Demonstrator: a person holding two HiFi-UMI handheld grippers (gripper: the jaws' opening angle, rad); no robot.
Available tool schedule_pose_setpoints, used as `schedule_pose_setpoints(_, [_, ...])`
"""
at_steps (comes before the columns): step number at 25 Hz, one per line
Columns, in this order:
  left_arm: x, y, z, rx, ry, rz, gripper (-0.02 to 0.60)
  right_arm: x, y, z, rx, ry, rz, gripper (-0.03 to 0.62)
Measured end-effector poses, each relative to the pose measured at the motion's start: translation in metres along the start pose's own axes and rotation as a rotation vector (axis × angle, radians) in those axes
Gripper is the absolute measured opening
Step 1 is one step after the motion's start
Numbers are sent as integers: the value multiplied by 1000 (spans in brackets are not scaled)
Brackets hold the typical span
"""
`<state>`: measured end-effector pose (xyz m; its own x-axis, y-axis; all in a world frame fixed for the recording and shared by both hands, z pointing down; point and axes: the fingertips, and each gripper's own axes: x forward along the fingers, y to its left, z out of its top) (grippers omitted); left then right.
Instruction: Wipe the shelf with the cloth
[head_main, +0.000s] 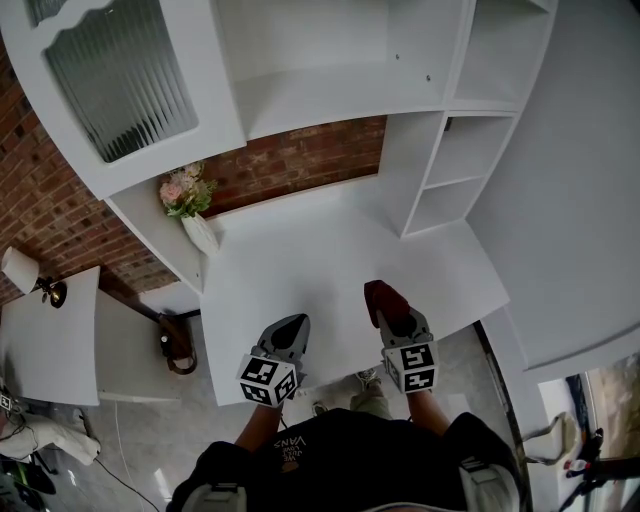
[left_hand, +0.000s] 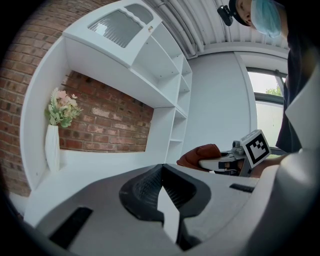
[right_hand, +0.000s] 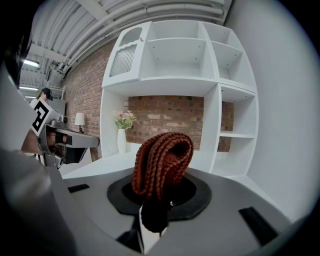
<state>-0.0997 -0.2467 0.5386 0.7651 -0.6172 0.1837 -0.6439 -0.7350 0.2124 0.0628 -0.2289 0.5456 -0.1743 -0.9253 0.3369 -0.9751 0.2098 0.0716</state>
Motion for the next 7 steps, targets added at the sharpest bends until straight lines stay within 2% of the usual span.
schedule_pose_setpoints(7, [-5,2,1,4,4,-2,6,1,5,4,-1,-7,4,86])
